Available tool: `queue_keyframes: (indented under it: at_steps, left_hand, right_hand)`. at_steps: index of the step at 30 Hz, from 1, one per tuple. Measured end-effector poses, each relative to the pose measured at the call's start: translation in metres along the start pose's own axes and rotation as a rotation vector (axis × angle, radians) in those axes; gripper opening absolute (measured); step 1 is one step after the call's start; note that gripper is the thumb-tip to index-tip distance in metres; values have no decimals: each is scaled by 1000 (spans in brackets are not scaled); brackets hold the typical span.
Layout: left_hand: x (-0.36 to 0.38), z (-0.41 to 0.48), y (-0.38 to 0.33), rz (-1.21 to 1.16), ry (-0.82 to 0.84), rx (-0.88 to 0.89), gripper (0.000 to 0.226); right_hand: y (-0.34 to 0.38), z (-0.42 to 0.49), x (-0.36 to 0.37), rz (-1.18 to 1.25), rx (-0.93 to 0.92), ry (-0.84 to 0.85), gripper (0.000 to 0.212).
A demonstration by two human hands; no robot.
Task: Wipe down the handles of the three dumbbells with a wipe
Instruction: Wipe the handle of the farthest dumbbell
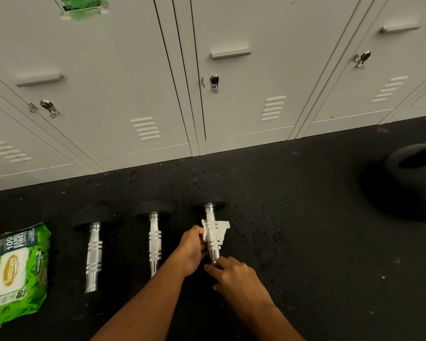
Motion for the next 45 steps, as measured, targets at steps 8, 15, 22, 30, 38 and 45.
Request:
queue_keyframes:
  at_steps: [8,15,22,30,38,45]
  left_hand:
    - [4,-1,-10,-67,-40,42,30]
    - [11,10,-36,-64,-65,115,32]
    - [-3,-4,5,181,72,28,34]
    - [-9,-16,18,293,125,21,32]
    - [7,-6,-22,-36,-12,125,34]
    - [12,-7,-15,-9,55,104,34]
  right_hand:
    - [1,0,0,10,1,4,54]
    - [0,1,1,2,3,-2,56]
    - [1,-2,-1,5,-1,-13,54]
    - [2,1,-2,-22,-1,-25,54]
    - [4,0,-4,-63,2,-36,55]
    - [4,-2,-4,-48,2,-30,55]
Point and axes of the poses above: each hand's wrist, its own z-axis towards the middle knuckle, its own x-axis out of the palm, y = z × x, the point moved 6 cm from there along z, towards the middle knuckle, and after that the axes turned 1 degree about z, right-handed, at the moved point
